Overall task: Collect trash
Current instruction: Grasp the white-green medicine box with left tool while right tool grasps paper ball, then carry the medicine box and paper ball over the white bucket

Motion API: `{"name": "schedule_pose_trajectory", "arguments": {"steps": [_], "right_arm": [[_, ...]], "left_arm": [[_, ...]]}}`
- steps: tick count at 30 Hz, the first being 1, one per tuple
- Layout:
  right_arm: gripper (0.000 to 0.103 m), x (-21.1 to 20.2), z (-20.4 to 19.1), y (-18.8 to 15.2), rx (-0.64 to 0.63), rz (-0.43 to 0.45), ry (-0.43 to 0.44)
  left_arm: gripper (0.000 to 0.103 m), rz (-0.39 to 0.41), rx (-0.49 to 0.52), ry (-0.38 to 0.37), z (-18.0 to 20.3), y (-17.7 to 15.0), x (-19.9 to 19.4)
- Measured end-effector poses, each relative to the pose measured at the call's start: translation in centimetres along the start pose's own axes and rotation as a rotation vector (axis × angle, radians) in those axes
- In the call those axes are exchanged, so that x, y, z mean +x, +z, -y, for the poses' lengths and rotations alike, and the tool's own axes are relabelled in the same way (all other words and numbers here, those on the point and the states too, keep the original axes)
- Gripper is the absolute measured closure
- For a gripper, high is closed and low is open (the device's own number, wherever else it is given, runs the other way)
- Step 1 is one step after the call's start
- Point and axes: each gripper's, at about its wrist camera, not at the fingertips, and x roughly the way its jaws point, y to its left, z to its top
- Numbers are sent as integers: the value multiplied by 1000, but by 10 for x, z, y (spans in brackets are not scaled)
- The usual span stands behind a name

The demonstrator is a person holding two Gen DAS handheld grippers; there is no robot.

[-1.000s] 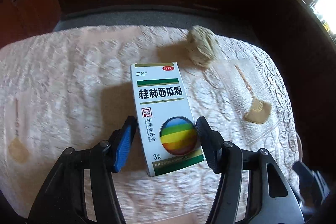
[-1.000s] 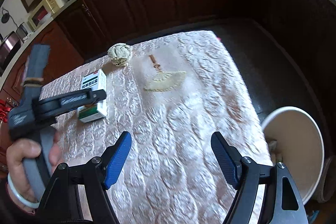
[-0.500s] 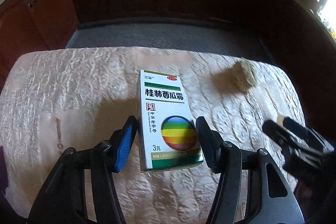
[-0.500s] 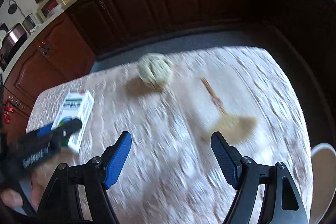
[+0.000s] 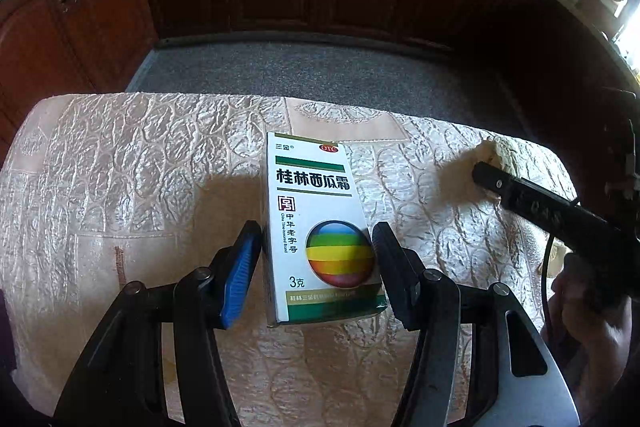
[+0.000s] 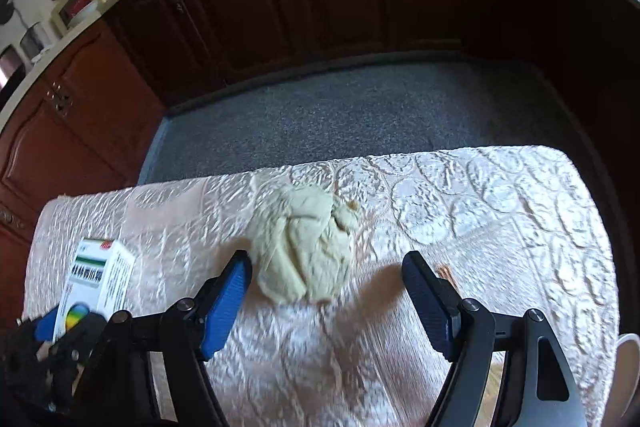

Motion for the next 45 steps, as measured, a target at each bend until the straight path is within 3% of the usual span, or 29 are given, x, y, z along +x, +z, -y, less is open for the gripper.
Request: {"name": "schedule_pose_trajectory", "arguments": {"steps": [1,3,10,17,23,29,45], "right_arm": [[39,3,2,1,12,6,9],[69,2,5,2,33,18,39],[71,-41,7,-29,-9,40,107],[71,-85,7,-80,-50,57,116],[71,-127,16,-123,-30,86,139],[71,-169,43,-160,25,129,133],[71,-247,134,-218,174,191,23]], "left_arm": [[47,-2,-2,0,-1,-1,0],[47,-4,-4,1,0,-4,1],[47,9,5,-16,7,-27,-14],[48,35,88,-26,26,-63,-46],[48,44,157,-77,48,-95,-74],[48,38,257,-153,88,-129,-99],[48,45,430,-261,187,-156,-130]]}}
